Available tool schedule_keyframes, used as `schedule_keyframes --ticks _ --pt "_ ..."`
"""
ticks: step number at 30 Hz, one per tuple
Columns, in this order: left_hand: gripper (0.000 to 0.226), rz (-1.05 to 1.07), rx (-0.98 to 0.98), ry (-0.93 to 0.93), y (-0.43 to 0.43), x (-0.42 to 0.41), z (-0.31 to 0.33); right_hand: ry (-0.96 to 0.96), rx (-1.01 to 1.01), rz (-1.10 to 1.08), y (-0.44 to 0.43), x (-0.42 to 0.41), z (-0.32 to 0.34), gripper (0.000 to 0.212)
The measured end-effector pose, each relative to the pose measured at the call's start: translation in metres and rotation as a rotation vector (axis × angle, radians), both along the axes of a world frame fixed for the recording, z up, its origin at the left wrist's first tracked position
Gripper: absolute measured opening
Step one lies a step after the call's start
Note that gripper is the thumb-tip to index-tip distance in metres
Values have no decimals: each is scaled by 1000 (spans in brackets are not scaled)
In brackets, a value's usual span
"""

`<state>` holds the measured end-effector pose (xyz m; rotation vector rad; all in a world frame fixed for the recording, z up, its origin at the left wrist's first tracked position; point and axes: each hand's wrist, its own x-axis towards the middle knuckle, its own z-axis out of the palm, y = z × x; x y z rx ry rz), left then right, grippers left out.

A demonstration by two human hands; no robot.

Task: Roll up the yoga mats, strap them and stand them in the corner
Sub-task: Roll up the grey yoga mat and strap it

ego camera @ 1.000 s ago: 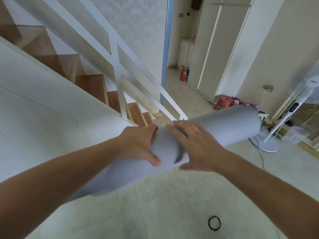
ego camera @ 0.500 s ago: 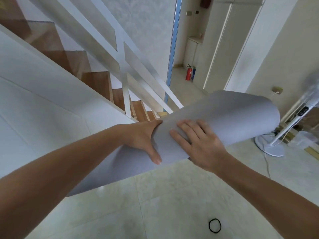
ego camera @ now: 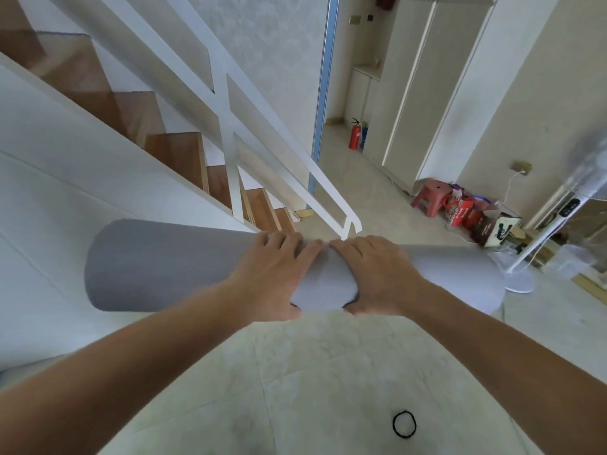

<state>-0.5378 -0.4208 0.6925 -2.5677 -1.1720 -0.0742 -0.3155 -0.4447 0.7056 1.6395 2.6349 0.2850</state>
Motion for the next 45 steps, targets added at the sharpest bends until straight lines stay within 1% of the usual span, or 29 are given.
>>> schedule_keyframes --ticks 1,3,4,5,7,9,11,13,14,16,17,18,20,21,23,25,27,30,33,34,36,37,38,39,40,41,43,44,45 --pt "120 33 -125 -34 4 -1 6 -20 83 15 -4 1 -6 108" --pt "136 101 -459 -72 15 -2 18 -86 259 75 -8 3 -17 104" --pt "140 118 -614 -107 20 -2 22 -129 306 107 -11 4 -19 103" --pt "141 131 -730 -163 23 -1 22 -166 332 133 -14 5 -20 103" --pt "137 156 -830 -261 22 1 15 -209 325 151 -19 7 -22 107" --pt "121 166 -810 -321 12 8 1 -235 260 150 -22 12 -30 113" --pt "105 181 -785 -387 1 16 -14 -209 174 161 -24 19 -36 116" --pt "101 199 -759 -375 -6 20 -30 -133 73 155 -22 29 -31 119" --pt "102 211 -730 -347 -7 21 -39 -136 -13 122 -19 37 -24 125" --pt "108 210 -601 -261 -11 23 -54 -262 -238 -8 -11 55 -9 139" --pt "108 185 -511 -216 -12 25 -60 -320 -317 -52 -7 62 -2 144" --pt "107 133 -418 -181 -14 27 -67 -340 -369 -81 -5 66 0 147" --pt "104 8 -233 -141 -19 30 -75 -266 -481 -110 -1 63 -1 149" --pt "104 -48 -152 -131 -19 33 -76 -173 -566 -151 0 60 -4 148" --pt "106 -177 -26 -93 -20 36 -77 80 -774 -270 2 58 -12 140" --pt "111 -273 33 -35 -23 37 -74 295 -957 -322 6 60 -19 119" --pt "113 -314 42 -5 -23 36 -74 438 -1067 -318 7 59 -23 95" --pt "110 -312 9 11 -22 34 -79 561 -1077 -332 6 54 -40 81" --pt "105 -269 -5 39 -17 31 -92 596 -1061 -379 9 51 -74 83" --pt "99 -219 -13 44 -18 31 -96 632 -1049 -414 9 50 -85 81" --pt "73 -84 -33 30 -24 38 -105 772 -1049 -534 8 47 -98 68" --pt "65 -23 -87 -7 -27 43 -110 859 -1086 -596 9 46 -104 61" --pt "64 24 -153 -66 -32 49 -115 944 -1132 -646 8 44 -110 60" --pt "70 68 -232 -149 -40 57 -118 990 -1159 -712 11 43 -119 64" --pt "78 116 -354 -251 -47 66 -121 1010 -1167 -788 14 44 -128 71" --pt "79 164 -483 -374 -54 72 -124 1024 -1176 -883 19 45 -139 78" --pt "66 226 -839 -598 -59 81 -119 1114 -1233 -1057 26 50 -163 94" --pt "67 224 -1021 -696 -59 84 -114 1165 -1261 -1120 29 55 -178 102" --pt "76 207 -1178 -741 -58 85 -111 1209 -1284 -1172 31 62 -196 106"
